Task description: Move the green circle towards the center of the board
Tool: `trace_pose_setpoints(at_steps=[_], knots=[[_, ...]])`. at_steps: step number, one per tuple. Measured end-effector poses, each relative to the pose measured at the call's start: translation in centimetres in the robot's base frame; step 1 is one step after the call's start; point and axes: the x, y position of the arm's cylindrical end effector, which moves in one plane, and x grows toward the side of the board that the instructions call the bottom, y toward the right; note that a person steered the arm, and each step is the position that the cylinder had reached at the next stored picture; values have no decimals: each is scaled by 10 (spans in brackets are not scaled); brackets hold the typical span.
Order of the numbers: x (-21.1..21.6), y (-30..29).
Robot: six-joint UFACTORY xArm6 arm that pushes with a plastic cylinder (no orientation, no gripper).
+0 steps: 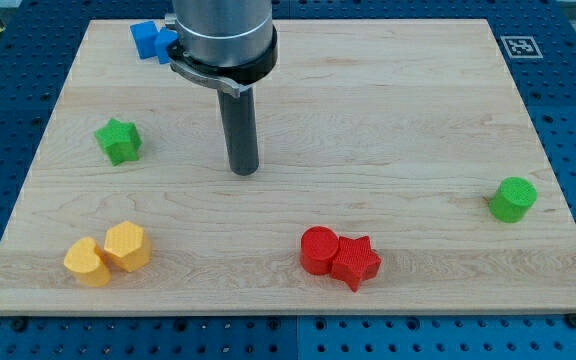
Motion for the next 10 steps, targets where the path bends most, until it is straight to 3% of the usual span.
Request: trace_pose_setpoints(at_steps=[5,10], knots=[[2,108],[39,180]])
